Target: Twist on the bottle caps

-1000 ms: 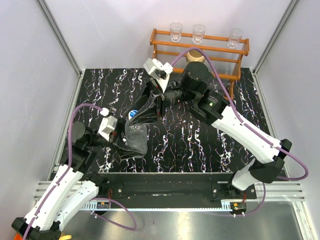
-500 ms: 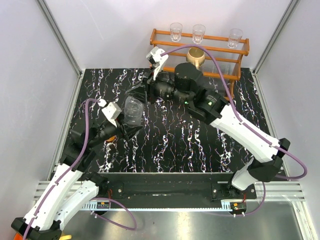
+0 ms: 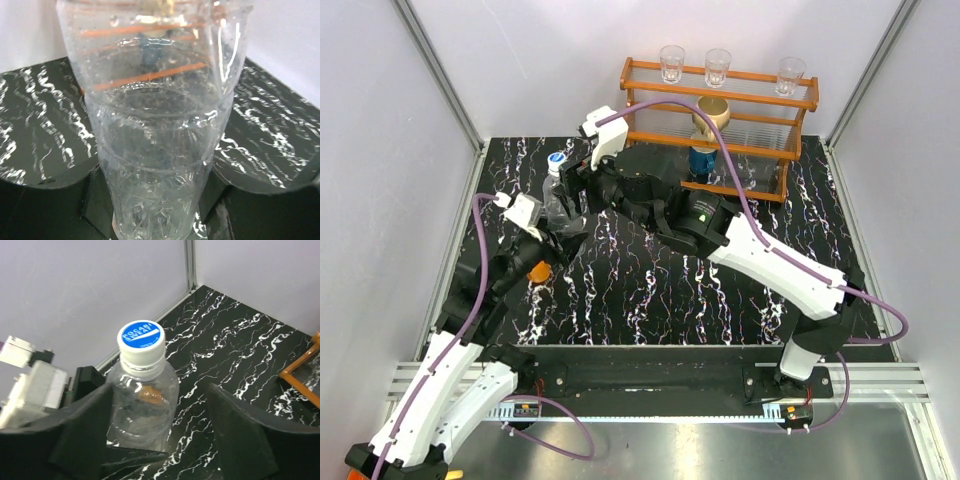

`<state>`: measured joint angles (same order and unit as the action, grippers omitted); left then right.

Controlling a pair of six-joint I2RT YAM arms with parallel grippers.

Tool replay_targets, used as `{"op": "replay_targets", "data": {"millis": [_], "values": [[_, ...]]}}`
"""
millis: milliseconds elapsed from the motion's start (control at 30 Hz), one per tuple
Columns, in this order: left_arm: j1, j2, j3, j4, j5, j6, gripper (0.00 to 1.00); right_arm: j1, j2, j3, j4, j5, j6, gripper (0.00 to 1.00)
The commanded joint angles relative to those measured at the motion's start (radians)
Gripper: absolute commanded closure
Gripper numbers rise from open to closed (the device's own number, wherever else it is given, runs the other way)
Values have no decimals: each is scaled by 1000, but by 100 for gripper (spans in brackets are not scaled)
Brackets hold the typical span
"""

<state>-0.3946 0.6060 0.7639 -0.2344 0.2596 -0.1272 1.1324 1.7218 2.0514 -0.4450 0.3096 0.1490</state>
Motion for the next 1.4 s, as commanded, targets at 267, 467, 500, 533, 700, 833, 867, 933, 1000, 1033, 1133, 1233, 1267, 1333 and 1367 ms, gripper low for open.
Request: {"op": "replay_targets", "data": {"millis": [267, 467, 500, 533, 700, 833, 867, 933, 1000, 1033, 1133, 1233, 1267, 1333, 1367], "values": [[11, -14, -69, 482, 797, -256, 48, -236, -314, -230, 173, -790, 58, 7], [8, 5, -66, 544, 974, -301, 46, -287, -317, -243, 215, -1187, 89, 5], [8, 6, -63, 553, 986, -310, 46, -286, -303, -241, 226, -1226, 96, 5], [4, 9, -61, 560, 1006, -325, 46, -286, -298, -238, 251, -1247, 103, 5], [-1, 20, -48, 561, 1038, -339, 45, -286, -272, -292, 500, -1414, 259, 4], [-3, 20, -52, 564, 1037, -345, 45, -287, -248, -301, 670, -1438, 336, 5], [-1, 21, -54, 569, 1037, -348, 45, -284, -242, -303, 699, -1443, 356, 7], [-3, 21, -61, 586, 1034, -361, 45, -283, -214, -301, 782, -1457, 415, 9], [-3, 21, -66, 592, 1034, -368, 45, -278, -183, -290, 827, -1475, 463, 15], [-1, 21, -66, 601, 1032, -377, 45, -273, -174, -283, 857, -1488, 480, 18], [-3, 21, -64, 600, 1032, -380, 45, -267, -131, -257, 910, -1523, 530, 28], [-3, 21, -61, 600, 1024, -382, 45, -263, -111, -251, 940, -1529, 555, 39], [-1, 21, -63, 598, 1021, -382, 45, -261, -110, -250, 944, -1531, 557, 42], [-1, 21, -63, 598, 1012, -379, 45, -260, -111, -257, 959, -1529, 560, 50], [-3, 20, -64, 596, 1011, -377, 45, -258, -113, -264, 962, -1526, 561, 52]]}}
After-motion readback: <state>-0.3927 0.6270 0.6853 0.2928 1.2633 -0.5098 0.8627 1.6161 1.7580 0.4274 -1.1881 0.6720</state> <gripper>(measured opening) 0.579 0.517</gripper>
